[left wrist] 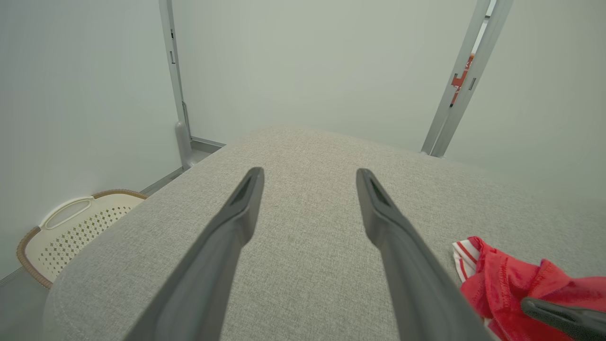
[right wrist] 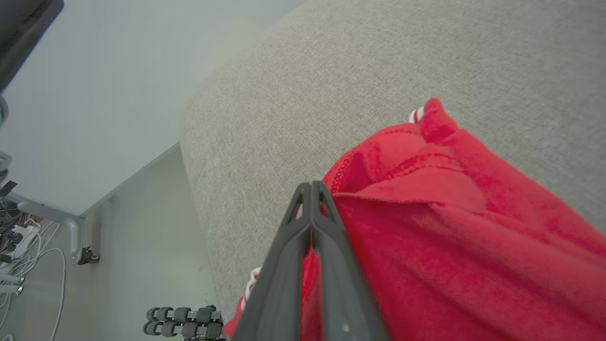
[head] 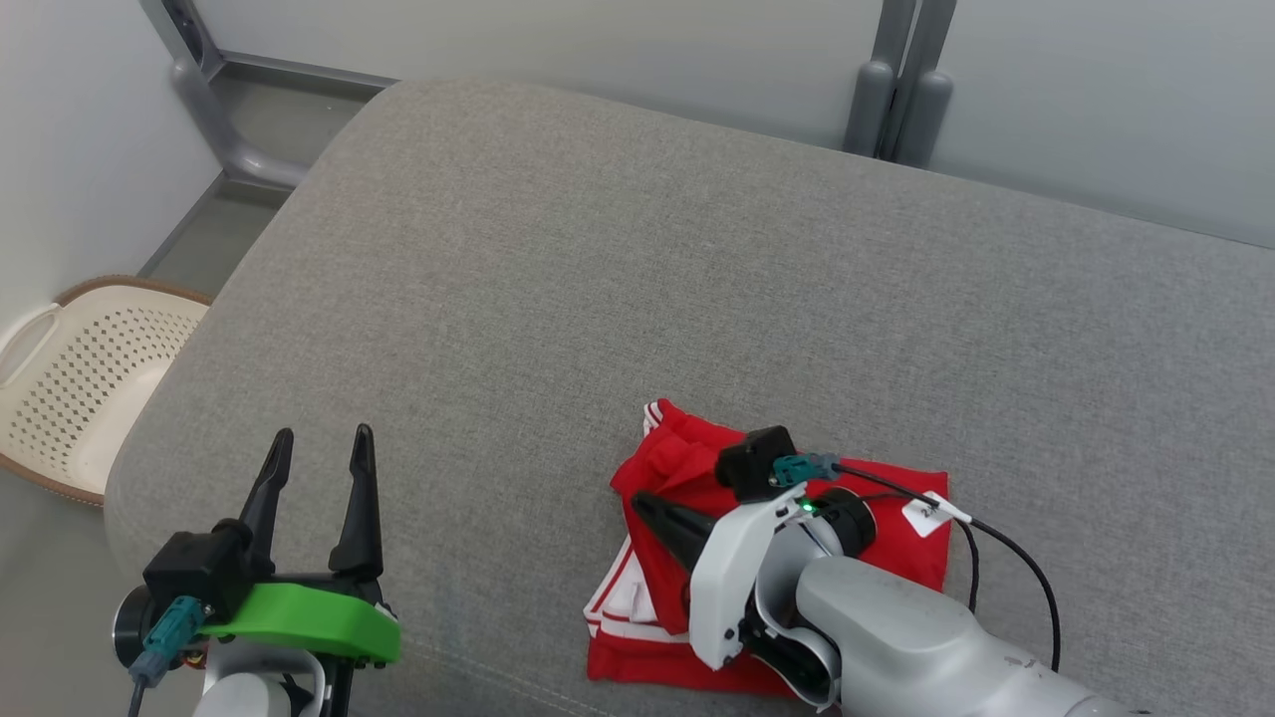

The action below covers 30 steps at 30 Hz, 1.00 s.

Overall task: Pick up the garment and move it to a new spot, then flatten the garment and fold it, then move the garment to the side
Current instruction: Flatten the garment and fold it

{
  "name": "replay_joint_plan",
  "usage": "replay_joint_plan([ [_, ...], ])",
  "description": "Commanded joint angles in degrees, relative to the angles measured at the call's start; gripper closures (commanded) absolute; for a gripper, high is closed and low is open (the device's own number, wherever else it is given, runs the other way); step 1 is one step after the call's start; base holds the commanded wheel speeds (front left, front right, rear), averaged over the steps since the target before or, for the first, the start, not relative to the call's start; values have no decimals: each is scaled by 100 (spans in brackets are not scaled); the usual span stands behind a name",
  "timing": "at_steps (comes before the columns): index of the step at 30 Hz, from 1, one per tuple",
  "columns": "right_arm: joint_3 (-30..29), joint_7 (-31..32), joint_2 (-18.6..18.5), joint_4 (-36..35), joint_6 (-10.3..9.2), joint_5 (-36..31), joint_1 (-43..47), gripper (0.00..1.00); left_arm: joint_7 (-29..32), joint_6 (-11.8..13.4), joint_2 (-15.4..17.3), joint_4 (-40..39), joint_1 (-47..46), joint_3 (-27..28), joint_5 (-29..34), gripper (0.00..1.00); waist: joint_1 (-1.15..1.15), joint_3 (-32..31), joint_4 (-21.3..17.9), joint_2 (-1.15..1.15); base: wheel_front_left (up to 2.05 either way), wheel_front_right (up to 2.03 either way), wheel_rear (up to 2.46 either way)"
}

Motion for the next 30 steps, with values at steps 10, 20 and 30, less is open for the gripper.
replay_joint_plan([
  [10,777,-160,-6,-373,0,738,-475,100,-41,-48,8,169,-260,-24,-46,0,0,126,-12,0,0,0,0],
  [20,493,-494,-244,-561,-1,492,-738,60,-39,-20,-27,7,13,165,0,0,0,-165,-595,0,0,0,0],
  [30,-1803,-490,-1074,-1636,0,-976,299,0,-39,10,-52,-195,239,344,55,0,0,-313,-1415,0,0,0,0],
])
